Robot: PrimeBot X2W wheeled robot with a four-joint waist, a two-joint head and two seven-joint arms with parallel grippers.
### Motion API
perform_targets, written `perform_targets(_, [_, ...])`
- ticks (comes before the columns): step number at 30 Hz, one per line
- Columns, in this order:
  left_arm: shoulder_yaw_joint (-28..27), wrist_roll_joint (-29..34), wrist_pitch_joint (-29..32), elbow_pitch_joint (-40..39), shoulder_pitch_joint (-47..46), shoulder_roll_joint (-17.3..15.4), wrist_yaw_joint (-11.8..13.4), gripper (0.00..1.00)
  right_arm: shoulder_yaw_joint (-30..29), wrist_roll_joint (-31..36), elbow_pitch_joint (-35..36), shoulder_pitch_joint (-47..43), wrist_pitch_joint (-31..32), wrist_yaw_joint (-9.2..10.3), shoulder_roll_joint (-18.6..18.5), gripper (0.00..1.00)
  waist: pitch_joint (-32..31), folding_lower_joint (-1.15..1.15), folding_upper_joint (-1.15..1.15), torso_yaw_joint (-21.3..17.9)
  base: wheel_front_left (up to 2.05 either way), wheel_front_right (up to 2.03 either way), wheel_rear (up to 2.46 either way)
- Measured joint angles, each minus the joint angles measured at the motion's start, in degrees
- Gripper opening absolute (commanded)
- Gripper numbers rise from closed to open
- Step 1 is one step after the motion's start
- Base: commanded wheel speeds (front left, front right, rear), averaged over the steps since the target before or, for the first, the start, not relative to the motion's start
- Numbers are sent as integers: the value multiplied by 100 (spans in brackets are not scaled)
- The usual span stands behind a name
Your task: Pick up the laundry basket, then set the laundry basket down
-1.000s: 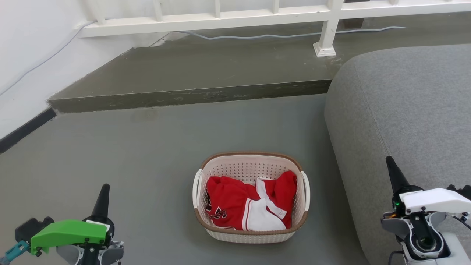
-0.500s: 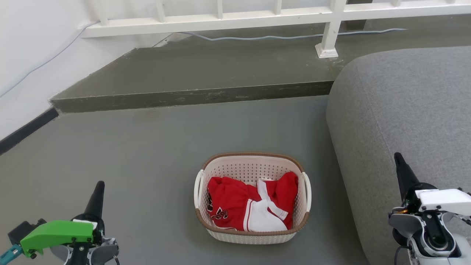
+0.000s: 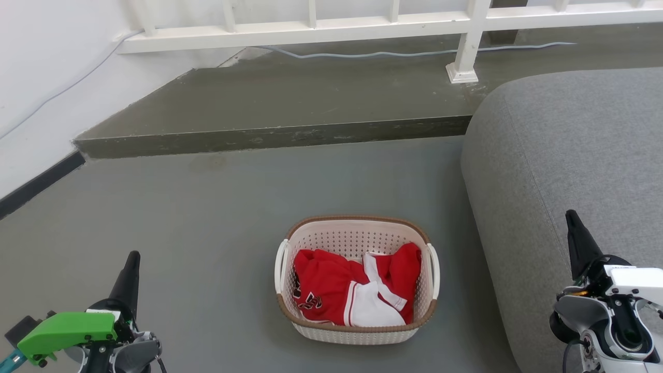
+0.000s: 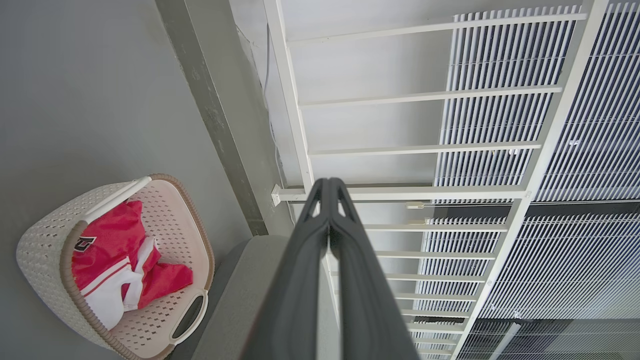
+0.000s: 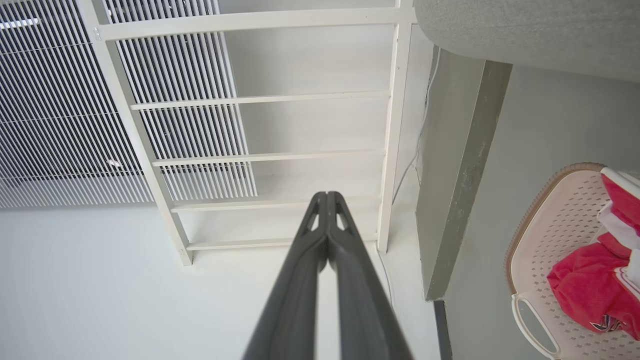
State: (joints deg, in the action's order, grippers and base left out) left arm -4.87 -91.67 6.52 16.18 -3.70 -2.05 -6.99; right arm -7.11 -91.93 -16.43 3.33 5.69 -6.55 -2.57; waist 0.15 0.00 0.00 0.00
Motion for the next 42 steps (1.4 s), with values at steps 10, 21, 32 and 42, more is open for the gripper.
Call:
perform_targets(10, [-2,-2,0,-3,0,0,-2,0,-3,0,2,1,1,0,3,0,0,0,0,0,0,0,0])
perform_targets(21, [-2,-2,0,-7,-1,0,-2,0,-5,0,5,1,16,0,4,0,0,0,0,0,0,0,0])
perform_targets(32, [-2,-2,0,-11,-1,0,-2,0,-8,0,7,1,16,0,4,0,1,0,0,0,0,0,0])
perform_targets(42, [-2,-2,-1,-14,-1,0,-3,0,-9,0,9,2,16,0,5,0,1,0,0,0,0,0,0])
